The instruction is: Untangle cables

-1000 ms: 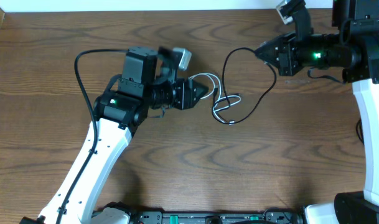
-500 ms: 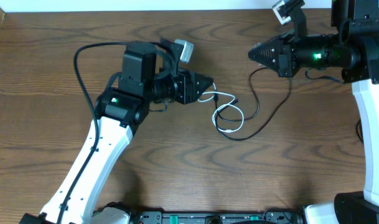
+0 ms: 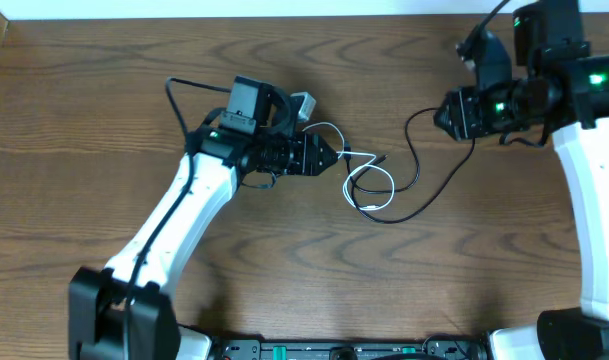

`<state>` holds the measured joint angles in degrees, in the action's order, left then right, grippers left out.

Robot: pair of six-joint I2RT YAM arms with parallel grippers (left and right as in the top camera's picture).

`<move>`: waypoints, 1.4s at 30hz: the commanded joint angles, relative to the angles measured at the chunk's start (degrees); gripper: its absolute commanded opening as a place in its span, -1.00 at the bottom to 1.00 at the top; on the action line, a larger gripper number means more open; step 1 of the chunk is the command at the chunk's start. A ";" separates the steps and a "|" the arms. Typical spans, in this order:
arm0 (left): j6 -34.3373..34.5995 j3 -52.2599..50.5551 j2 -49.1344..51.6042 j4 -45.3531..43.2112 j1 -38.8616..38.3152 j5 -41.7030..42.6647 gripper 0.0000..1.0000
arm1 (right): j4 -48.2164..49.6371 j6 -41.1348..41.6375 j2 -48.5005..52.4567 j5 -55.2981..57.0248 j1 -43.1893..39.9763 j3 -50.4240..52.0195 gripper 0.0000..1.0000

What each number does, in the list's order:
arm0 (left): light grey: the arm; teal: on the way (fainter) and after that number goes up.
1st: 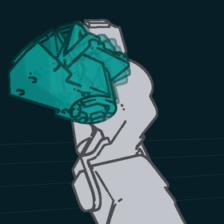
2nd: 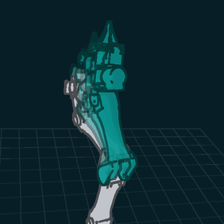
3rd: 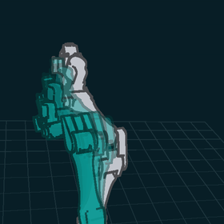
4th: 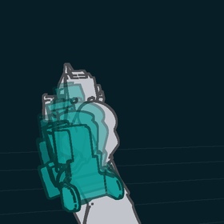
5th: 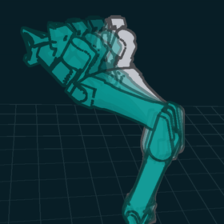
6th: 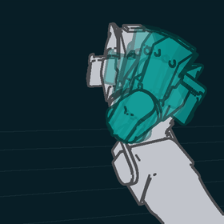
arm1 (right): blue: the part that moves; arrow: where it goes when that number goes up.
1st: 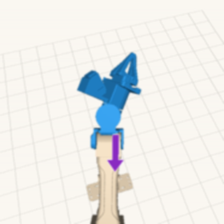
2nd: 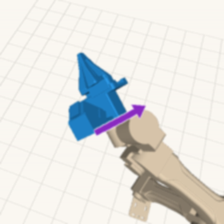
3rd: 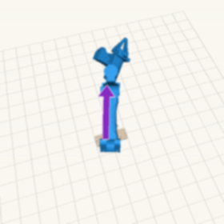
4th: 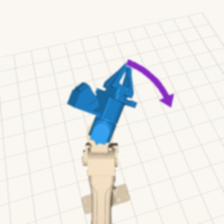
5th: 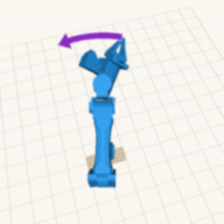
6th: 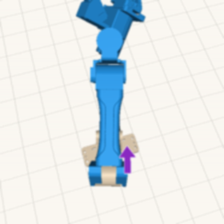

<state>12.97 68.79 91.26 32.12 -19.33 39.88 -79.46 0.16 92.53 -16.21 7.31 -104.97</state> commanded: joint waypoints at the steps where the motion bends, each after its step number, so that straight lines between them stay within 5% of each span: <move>1: -2.86 -0.02 2.89 0.46 -1.68 -2.60 0.12 | -0.13 9.16 -0.50 9.84 -0.55 3.54 -0.13; 13: -3.39 -0.02 4.98 -2.47 -13.88 -34.95 0.15 | -2.91 13.90 -0.50 12.61 -10.64 6.84 0.18; 23: 35.47 -0.02 4.98 -8.02 -14.78 -36.74 0.15 | -4.96 10.03 -0.50 12.39 -11.76 6.84 0.21; 36: 60.06 -0.02 6.21 -8.79 -16.87 -35.87 0.16 | -4.13 4.42 -0.50 2.29 -11.72 6.86 0.34; 42: 62.86 -0.02 10.71 -13.77 -18.03 -35.93 0.15 | -4.17 4.35 -0.50 2.32 -11.72 6.84 0.33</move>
<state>71.72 68.79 99.26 19.53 -37.28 4.36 -83.72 5.52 92.55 -12.93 -4.32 -98.39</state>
